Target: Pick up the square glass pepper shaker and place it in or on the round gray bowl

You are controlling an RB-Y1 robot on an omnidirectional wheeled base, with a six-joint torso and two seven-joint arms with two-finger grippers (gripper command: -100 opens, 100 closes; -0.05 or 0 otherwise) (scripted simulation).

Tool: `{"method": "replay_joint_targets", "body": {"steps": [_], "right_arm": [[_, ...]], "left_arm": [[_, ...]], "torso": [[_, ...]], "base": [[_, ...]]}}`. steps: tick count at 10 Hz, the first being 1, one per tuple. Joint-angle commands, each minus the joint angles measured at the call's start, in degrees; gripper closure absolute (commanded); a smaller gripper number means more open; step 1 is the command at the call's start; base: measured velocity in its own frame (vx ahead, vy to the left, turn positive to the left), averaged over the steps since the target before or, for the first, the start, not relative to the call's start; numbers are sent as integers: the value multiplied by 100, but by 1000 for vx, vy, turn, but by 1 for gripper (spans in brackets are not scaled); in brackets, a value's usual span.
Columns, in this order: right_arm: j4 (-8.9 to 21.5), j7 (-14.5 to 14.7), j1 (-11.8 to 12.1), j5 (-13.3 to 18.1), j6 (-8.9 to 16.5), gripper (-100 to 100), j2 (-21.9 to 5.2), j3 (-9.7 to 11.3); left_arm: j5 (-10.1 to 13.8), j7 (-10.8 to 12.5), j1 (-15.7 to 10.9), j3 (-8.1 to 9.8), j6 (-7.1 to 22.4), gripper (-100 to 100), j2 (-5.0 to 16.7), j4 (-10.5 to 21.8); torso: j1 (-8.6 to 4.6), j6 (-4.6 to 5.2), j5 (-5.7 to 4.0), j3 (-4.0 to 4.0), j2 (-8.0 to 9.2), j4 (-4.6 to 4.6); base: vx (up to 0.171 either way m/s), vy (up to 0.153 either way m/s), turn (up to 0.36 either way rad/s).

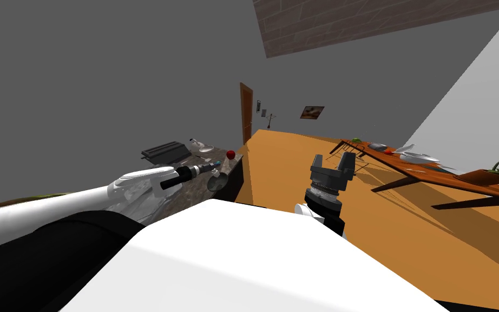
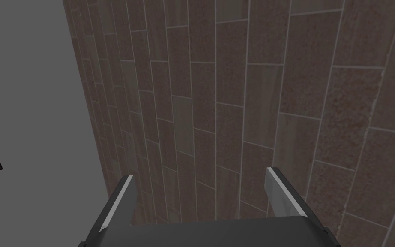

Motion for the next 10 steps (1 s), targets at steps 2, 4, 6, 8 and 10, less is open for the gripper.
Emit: {"method": "replay_joint_targets", "body": {"steps": [2, 4, 6, 8, 10], "right_arm": [[0, 0, 0, 0, 0, 0, 0, 0], [0, 0, 0, 0, 0, 0, 0, 0], [0, 0, 0, 0, 0, 0, 0, 0], [0, 0, 0, 0, 0, 0, 0, 0], [0, 0, 0, 0, 0, 0, 0, 0]], "left_arm": [[166, 171, 84, 233, 61, -100, 305, -120], [194, 192, 120, 293, 61, -100, 357, -144], [201, 205, 120, 300, 70, 0, 368, -150], [201, 206, 120, 300, 70, 0, 368, -150], [201, 206, 120, 300, 70, 0, 368, -150]], "torso": [[-1, -1, 0, 0, 0, 0], [-1, 0, 0, 0, -1, 0], [0, 0, 1, -2, -4, -1], [0, 0, 1, -3, -5, -1], [0, 0, 1, -3, -6, -2]], "base": [[-15, 1, 21], [-10, 1, 13], [0, 0, 0], [0, 0, 0], [0, 0, 0]]}}
